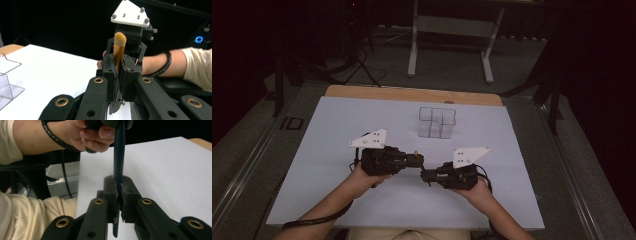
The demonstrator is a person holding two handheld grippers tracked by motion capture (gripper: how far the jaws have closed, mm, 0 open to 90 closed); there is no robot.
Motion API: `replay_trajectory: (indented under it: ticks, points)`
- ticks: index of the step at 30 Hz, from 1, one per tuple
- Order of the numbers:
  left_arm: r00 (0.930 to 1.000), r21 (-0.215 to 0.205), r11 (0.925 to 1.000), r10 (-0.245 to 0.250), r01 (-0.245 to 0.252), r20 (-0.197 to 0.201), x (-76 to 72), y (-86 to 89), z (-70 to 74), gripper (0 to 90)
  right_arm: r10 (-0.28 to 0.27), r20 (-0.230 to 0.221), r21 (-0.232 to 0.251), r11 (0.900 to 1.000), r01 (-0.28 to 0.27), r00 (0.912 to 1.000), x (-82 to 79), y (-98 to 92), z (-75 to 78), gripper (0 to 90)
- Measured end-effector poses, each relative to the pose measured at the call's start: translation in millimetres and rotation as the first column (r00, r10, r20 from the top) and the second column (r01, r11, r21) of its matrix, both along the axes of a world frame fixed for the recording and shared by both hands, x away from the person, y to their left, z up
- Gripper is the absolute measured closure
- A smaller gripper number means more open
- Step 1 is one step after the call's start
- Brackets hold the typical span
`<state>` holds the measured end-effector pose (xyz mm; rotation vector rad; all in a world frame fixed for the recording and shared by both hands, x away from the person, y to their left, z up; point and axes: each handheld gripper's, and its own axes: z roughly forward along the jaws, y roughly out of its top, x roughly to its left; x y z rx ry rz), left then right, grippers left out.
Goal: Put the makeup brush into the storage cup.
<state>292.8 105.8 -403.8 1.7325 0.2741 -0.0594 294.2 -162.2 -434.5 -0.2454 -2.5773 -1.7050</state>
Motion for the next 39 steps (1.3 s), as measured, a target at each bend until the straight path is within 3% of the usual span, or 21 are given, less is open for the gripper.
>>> replay_trajectory:
  ticks: [1, 3, 4, 5, 6, 7, 12, 22, 24, 25, 31, 39]
  points:
    - [0.9999, 0.040, 0.9992, -0.010, 0.010, 0.013, -1.3, -2.3, 2.1, 85.4, 0.009, 0.000, -0.017, 1.000, -0.009, 1.0000, 0.1, 0.8, -0.2, 80.7]
    - [0.9998, 0.084, 0.9964, -0.016, 0.014, 0.014, -1.7, -5.3, 3.5, 85.4, 0.016, -0.010, -0.040, 0.999, -0.017, 0.9998, 0.2, 2.0, -0.6, 78.3]
    - [0.9998, 0.084, 0.9964, -0.016, 0.014, 0.014, -1.7, -5.3, 3.5, 85.4, 0.016, -0.010, -0.040, 0.999, -0.017, 0.9998, 0.2, 2.0, -0.6, 78.3]
    - [0.9997, 0.123, 0.9922, -0.019, 0.017, 0.013, -2.0, -8.0, 4.2, 85.4, 0.021, -0.020, -0.054, 0.998, -0.022, 0.9996, 0.0, 3.2, -1.3, 77.3]
    - [0.9997, 0.123, 0.9922, -0.019, 0.017, 0.013, -2.0, -8.0, 4.2, 85.4, 0.021, -0.020, -0.054, 0.998, -0.022, 0.9996, 0.0, 3.2, -1.3, 77.3]
    - [0.9997, 0.150, 0.9885, -0.021, 0.019, 0.015, -1.9, -9.8, 5.2, 85.4, 0.031, -0.035, -0.069, 0.997, -0.033, 0.9989, 0.3, 5.1, -2.6, 77.1]
    - [0.9997, 0.161, 0.9867, -0.022, 0.020, 0.010, -0.5, -10.6, 7.1, 85.4, 0.030, -0.030, -0.085, 0.996, -0.032, 0.9991, 0.3, 8.3, -5.9, 81.4]
    - [0.9997, 0.103, 0.9944, -0.024, 0.024, 0.002, 0.7, -9.7, 2.9, 84.8, 0.037, -0.007, -0.084, 0.996, -0.038, 0.9993, 0.6, 6.9, -3.4, 84.7]
    - [0.9998, 0.081, 0.9966, -0.016, 0.015, 0.009, -0.1, -9.4, 2.5, 84.1, 0.031, -0.003, -0.075, 0.997, -0.031, 0.9995, 0.3, 6.0, -2.1, 84.8]
    - [0.9999, 0.046, 0.9989, -0.009, 0.009, 0.013, -1.0, -8.9, 1.6, 84.0, 0.029, -0.001, -0.066, 0.997, -0.029, 0.9996, 0.6, 5.3, -1.4, 84.8]
    - [0.9989, -0.024, 0.9997, 0.007, -0.006, 0.046, -4.1, -10.6, 0.8, 81.0, 0.021, 0.019, -0.027, 0.999, -0.021, 0.9996, 0.3, 4.1, 3.0, 84.8]
    - [0.9995, -0.042, 0.9991, 0.008, -0.006, 0.030, -0.6, -11.3, -3.3, 80.3, 0.016, 0.017, -0.013, 1.000, -0.015, 0.9997, 0.7, 3.5, 3.1, 84.9]
